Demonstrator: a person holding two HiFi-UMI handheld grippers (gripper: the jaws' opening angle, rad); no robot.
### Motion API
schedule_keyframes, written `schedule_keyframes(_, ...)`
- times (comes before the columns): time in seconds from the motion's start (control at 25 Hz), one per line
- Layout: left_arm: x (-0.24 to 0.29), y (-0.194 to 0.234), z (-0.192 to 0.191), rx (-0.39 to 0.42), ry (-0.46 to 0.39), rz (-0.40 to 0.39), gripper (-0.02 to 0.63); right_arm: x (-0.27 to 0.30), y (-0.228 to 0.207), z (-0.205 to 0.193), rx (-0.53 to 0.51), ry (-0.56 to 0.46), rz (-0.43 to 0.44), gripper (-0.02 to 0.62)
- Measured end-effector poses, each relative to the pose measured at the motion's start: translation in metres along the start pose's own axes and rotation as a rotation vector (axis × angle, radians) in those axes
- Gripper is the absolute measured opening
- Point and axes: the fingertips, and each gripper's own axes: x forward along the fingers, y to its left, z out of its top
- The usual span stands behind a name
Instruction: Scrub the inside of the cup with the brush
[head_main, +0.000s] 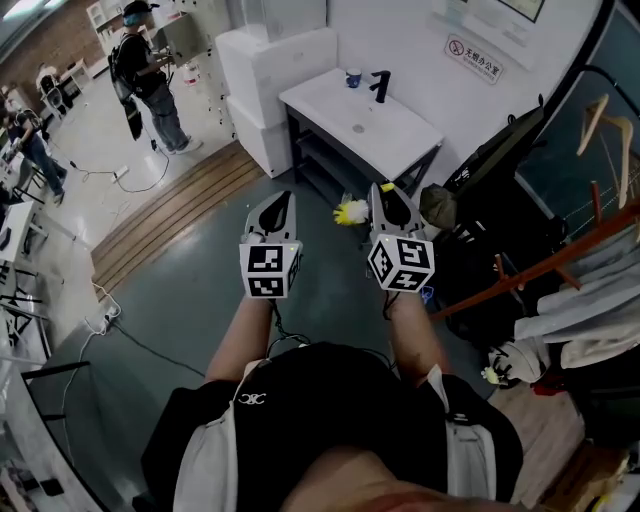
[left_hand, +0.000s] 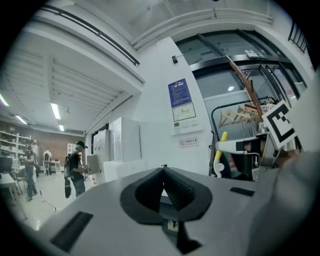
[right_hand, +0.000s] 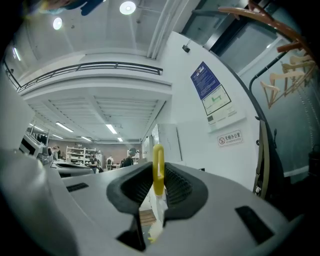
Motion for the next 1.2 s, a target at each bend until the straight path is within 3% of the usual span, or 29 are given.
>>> schedule_keyframes(0.4, 0.011, 0.054, -0.015, -0.022, 0.001, -0.005, 0.015, 0.037, 0.023, -0.012, 0.0, 0.003, -0.033, 0.072)
schedule_keyframes(0.56, 0.025, 0.074, -0.021, -0.069, 0.001, -0.006, 0.014, 0.058, 0.026, -0.016, -0.009, 0.002, -0.034, 0.072)
schedule_keyframes(0.68, 0.04, 0.084, -0.023, -0.063, -0.003, 0.005, 0.015, 0.077, 0.021, -0.022, 0.029, 0.006, -0.021, 0.072)
schedule_keyframes(0.8, 0.062, 0.092, -0.026, -0.03, 0.01, 0.008, 0.015, 0.101, 0.012, -0.025, 0.057, -0.005, -0.017, 0.072)
schedule_keyframes(1.04, 0.124, 0.114, -0.029, -0.058, 0.025, 0.008, 0.014, 0.161, -0.01, -0.036, 0.031, 0.002, -0.021, 0.072)
schedule_keyframes(1.2, 0.178, 0.128, -0.025, -0.035, 0.029, 0.024, 0.015, 0.212, -0.036, -0.041, 0.034, 0.012, -0.017, 0.072)
